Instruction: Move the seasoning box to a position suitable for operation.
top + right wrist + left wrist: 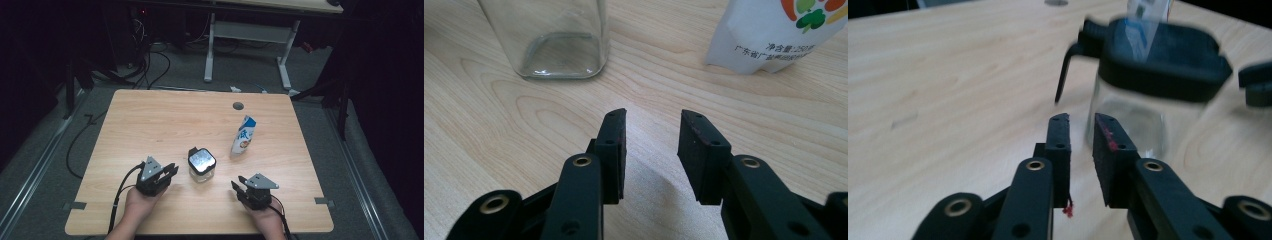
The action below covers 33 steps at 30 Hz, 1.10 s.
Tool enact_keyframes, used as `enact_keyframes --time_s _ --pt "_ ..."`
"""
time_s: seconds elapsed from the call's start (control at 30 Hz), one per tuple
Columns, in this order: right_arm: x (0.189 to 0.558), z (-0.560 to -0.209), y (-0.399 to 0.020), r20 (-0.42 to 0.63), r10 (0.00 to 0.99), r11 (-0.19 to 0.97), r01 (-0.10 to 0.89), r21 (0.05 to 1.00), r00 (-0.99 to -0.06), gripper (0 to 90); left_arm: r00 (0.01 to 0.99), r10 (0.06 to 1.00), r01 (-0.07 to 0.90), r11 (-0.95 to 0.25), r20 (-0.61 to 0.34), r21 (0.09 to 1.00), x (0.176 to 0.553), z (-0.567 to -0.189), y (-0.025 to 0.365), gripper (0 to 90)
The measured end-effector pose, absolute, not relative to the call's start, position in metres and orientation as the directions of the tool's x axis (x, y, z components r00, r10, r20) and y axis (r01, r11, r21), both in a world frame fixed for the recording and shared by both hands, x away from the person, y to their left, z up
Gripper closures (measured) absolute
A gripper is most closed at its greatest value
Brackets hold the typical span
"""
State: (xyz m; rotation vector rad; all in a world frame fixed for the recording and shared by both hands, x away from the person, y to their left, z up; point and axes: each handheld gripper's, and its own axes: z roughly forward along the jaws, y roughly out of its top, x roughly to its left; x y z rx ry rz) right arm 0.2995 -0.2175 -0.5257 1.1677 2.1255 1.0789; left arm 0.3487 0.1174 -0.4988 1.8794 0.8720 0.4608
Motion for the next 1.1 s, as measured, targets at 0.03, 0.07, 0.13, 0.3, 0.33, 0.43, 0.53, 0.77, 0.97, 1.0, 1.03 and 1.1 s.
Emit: enact_keyframes --time_s 0.03,0.07,0.13,0.3,0.33,0.43,0.53,0.77,0.97,1.0,1.03,1.1 --pt "0.299 -0.526 -0.218 -0.036 0.855 0.322 0.475 0.819 -0.518 64.3 0.669 0.742 0.352 -0.259 -0.048 0.899 0.356 -0.491 0.110 81.7" --pt "0.299 -0.526 -0.218 -0.036 0.854 0.324 0.475 0.818 -0.519 64.7 0.670 0.741 0.346 -0.259 -0.044 0.902 0.359 -0.487 0.107 82.9" --pt "0.299 -0.528 -0.218 -0.033 0.852 0.324 0.477 0.817 -0.523 67.4 0.671 0.740 0.337 -0.258 -0.039 0.905 0.363 -0.483 0.103 86.5" --pt "0.299 -0.527 -0.215 -0.019 0.841 0.317 0.465 0.827 -0.541 81.4 0.668 0.743 0.313 -0.233 -0.039 0.921 0.384 -0.469 0.086 89.9" --pt "0.299 -0.526 -0.213 -0.022 0.840 0.316 0.457 0.831 -0.542 85.0 0.672 0.740 0.305 -0.235 -0.033 0.923 0.387 -0.468 0.084 89.9" --pt "0.298 -0.522 -0.209 -0.030 0.833 0.316 0.430 0.846 -0.552 90.0 0.674 0.738 0.301 -0.236 -0.031 0.924 0.394 -0.469 0.076 90.0" --pt "0.298 -0.519 -0.205 -0.039 0.828 0.319 0.413 0.853 -0.560 90.0 0.688 0.725 0.306 -0.245 -0.036 0.920 0.399 -0.470 0.070 90.0" --pt "0.300 -0.515 -0.200 -0.038 0.832 0.308 0.404 0.861 -0.554 89.4 0.697 0.717 0.293 -0.285 0.001 0.913 0.403 -0.475 0.067 90.0" --pt "0.300 -0.514 -0.195 -0.042 0.825 0.314 0.395 0.863 -0.563 89.1 0.697 0.717 0.296 -0.279 -0.007 0.913 0.403 -0.475 0.066 90.0" --pt "0.300 -0.514 -0.195 -0.043 0.825 0.315 0.394 0.864 -0.564 89.0 0.696 0.718 0.297 -0.280 -0.006 0.913 0.403 -0.476 0.066 90.0" --pt "0.299 -0.513 -0.194 -0.044 0.824 0.314 0.390 0.866 -0.565 88.9 0.696 0.718 0.297 -0.280 -0.006 0.913 0.403 -0.476 0.066 90.0" --pt "0.299 -0.513 -0.194 -0.044 0.823 0.313 0.387 0.867 -0.566 88.8 0.695 0.719 0.302 -0.274 -0.014 0.913 0.403 -0.476 0.066 90.0"
